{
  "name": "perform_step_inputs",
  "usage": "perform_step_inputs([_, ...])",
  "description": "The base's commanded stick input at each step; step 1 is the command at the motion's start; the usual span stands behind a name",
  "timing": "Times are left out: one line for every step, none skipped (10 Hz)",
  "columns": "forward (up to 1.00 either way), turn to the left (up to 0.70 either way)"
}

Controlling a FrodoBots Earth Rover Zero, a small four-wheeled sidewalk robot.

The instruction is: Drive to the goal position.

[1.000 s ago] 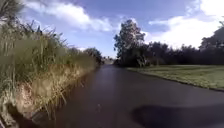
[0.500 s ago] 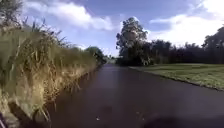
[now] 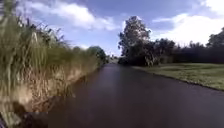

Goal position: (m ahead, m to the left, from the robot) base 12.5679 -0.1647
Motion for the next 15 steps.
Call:
perform_step_inputs([1.0, -0.29])
perform_step_inputs([1.0, -0.37])
perform_step_inputs([1.0, -0.4])
perform_step_inputs([1.0, -0.03])
perform_step_inputs([1.0, -0.01])
perform_step_inputs([1.0, 0.0])
perform_step_inputs([1.0, 0.0])
perform_step_inputs([1.0, 0.0])
perform_step_inputs([1.0, -0.02])
perform_step_inputs([1.0, -0.06])
perform_step_inputs([1.0, -0.24])
perform_step_inputs([1.0, -0.35])
perform_step_inputs([1.0, -0.2])
perform_step_inputs([1.0, -0.08])
perform_step_inputs([1.0, 0.0])
